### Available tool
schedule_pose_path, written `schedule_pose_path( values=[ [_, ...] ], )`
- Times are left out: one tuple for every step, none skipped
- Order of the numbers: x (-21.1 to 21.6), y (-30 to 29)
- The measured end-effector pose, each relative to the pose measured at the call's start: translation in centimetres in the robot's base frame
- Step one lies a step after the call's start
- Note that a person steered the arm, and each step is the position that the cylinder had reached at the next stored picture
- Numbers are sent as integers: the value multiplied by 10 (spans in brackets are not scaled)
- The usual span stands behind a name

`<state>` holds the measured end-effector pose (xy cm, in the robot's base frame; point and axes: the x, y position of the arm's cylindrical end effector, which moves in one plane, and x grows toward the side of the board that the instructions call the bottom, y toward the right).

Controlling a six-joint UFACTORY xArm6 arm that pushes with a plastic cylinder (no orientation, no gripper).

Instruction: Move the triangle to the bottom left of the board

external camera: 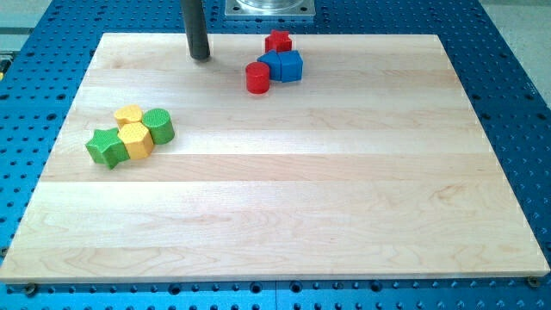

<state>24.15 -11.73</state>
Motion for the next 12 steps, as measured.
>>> schedule_pose_path(
  values=[
    [-7, 12],
    [-37, 29],
    [-49, 45],
    [-48, 79],
    [-48, 132],
    [-35, 136],
    [31, 108],
    [84, 100],
    [112, 90],
    [166, 70],
    [222, 57],
    [200, 58]
  ],
)
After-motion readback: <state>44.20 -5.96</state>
